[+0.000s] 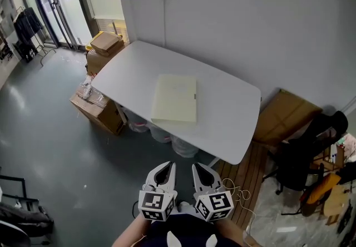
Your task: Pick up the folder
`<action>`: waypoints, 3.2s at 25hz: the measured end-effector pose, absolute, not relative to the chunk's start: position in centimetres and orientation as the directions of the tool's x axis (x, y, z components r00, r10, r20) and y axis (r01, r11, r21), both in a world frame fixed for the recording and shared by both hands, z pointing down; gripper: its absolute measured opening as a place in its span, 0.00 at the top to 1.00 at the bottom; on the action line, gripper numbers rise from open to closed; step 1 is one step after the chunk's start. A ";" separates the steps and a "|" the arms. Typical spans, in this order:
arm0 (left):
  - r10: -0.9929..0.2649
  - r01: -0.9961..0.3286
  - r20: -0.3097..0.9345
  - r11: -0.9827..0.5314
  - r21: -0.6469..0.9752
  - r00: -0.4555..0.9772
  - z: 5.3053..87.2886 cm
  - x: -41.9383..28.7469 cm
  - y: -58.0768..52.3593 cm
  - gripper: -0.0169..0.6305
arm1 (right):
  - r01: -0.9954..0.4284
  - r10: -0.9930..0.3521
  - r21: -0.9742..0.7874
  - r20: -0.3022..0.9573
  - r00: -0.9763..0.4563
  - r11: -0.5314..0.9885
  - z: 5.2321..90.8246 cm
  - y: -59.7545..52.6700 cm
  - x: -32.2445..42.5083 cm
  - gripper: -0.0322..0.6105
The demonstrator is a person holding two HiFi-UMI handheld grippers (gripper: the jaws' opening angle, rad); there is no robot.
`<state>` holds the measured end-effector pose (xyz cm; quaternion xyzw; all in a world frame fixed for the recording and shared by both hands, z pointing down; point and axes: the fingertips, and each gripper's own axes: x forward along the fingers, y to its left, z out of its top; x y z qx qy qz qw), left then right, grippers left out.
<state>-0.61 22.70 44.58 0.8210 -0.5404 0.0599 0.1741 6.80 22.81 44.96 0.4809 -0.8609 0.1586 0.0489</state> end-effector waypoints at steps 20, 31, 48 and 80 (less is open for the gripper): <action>-0.825 -0.871 0.292 -0.422 0.251 0.484 45.1 -3.8 15.4 0.97 | -0.882 -0.843 -0.220 0.268 -0.466 0.417 45.3 16.4 3.3 0.94; -0.807 -0.856 0.295 -0.451 0.253 0.512 45.8 -7.6 12.7 0.97 | -0.899 -0.858 -0.220 0.282 -0.430 0.378 46.4 13.8 -0.2 0.94; -0.770 -0.839 0.336 -0.474 0.267 0.542 47.8 -9.1 9.5 0.97 | -0.918 -0.871 -0.256 0.315 -0.376 0.304 48.3 10.9 -0.4 0.94; -0.732 -0.811 0.350 -0.515 0.278 0.585 47.7 -8.2 -2.8 0.96 | -0.910 -0.852 -0.279 0.347 -0.393 0.307 49.1 -2.7 1.1 0.93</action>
